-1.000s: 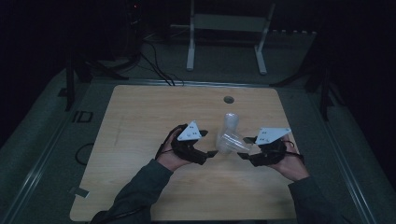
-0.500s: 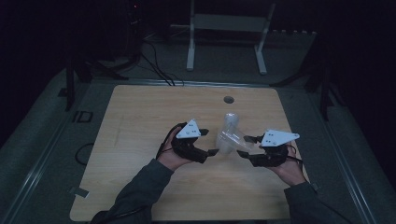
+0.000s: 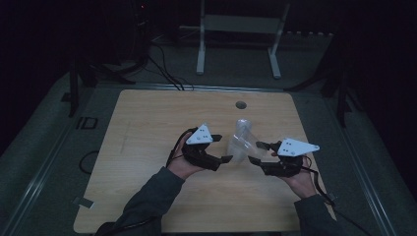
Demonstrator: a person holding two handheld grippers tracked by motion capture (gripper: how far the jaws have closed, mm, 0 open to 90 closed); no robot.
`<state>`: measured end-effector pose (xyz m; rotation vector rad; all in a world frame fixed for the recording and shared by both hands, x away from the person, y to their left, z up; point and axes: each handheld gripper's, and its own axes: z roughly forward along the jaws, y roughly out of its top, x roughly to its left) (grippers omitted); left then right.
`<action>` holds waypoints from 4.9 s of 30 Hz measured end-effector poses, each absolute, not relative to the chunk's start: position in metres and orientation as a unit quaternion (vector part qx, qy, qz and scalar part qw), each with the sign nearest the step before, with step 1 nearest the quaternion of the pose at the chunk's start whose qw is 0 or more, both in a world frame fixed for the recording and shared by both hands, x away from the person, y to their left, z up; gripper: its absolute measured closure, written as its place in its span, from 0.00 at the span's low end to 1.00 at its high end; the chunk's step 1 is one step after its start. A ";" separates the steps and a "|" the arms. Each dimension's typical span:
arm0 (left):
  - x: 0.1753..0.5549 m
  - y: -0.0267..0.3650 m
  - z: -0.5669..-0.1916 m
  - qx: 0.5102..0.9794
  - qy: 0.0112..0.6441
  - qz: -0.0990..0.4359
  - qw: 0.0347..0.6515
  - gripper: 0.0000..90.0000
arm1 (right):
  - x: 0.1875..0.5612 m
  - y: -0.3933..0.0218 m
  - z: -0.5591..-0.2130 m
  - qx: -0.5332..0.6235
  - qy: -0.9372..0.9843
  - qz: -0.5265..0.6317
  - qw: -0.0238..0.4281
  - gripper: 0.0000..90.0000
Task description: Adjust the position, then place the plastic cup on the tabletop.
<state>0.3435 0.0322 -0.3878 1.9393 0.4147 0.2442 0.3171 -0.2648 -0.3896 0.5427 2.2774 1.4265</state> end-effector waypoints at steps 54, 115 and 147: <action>0.357 -0.004 -0.374 0.735 0.197 -0.040 0.648 0.17 | 0.304 -0.256 -0.398 0.203 0.727 0.622 0.209 0.46; 0.349 0.000 -0.367 0.726 0.199 0.005 0.658 0.34 | 0.300 -0.282 -0.404 0.228 0.789 0.537 0.193 0.28; 0.340 -0.019 -0.375 0.772 0.187 0.077 0.603 0.35 | 0.291 -0.301 -0.411 0.234 0.772 0.561 0.186 0.25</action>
